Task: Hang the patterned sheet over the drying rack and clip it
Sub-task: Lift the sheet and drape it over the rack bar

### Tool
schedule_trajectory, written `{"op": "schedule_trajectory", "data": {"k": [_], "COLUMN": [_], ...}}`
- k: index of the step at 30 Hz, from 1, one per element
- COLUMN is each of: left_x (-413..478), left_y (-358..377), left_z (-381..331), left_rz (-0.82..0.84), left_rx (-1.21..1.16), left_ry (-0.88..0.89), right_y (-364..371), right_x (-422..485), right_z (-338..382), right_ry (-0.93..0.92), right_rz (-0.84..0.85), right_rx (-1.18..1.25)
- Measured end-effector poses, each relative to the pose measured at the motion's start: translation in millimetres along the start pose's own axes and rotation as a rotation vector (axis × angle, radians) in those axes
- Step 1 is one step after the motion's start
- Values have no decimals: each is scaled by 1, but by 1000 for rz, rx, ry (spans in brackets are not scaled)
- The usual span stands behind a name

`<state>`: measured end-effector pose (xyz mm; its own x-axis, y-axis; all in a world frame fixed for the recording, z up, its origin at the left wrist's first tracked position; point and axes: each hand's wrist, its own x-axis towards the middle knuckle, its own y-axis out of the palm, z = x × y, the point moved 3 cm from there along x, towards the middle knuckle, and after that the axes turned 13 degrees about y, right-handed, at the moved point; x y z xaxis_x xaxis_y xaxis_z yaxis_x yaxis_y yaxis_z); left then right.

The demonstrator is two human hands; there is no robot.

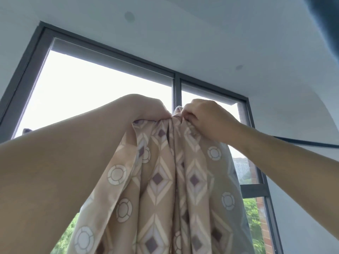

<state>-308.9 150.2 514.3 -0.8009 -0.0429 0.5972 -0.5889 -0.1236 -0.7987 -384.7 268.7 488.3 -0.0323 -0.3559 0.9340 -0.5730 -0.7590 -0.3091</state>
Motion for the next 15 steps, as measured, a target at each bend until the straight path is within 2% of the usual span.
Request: {"op": "schedule_trajectory", "data": {"k": [3, 5, 6, 8, 10, 12, 14, 15], "left_x": [0, 0, 0, -1, -2, -3, -5, -5], "left_y": [0, -1, -1, -1, -3, -5, -6, -5], "left_z": [-4, -5, -4, 0, 4, 7, 8, 9], "left_rz": [3, 7, 7, 14, 25, 28, -6, -57], "left_rx": [-19, -9, -6, 5, 46, 64, 75, 87], "left_ry": [-2, 8, 8, 3, 12, 25, 47, 66], "right_y": [-12, -12, -3, 25, 37, 43, 41, 40], "right_x": [37, 59, 63, 58, 40, 33, 28, 26], "right_z": [-17, -31, -34, -38, -33, -32, -35, -36], "right_ry": [210, 371, 433, 536, 580, 607, 666, 668], "right_rz": [-97, -109, -18, 273, 498, 589, 587, 560], "right_rx": [-96, -41, 19, 167, 283, 475, 680, 689]}}
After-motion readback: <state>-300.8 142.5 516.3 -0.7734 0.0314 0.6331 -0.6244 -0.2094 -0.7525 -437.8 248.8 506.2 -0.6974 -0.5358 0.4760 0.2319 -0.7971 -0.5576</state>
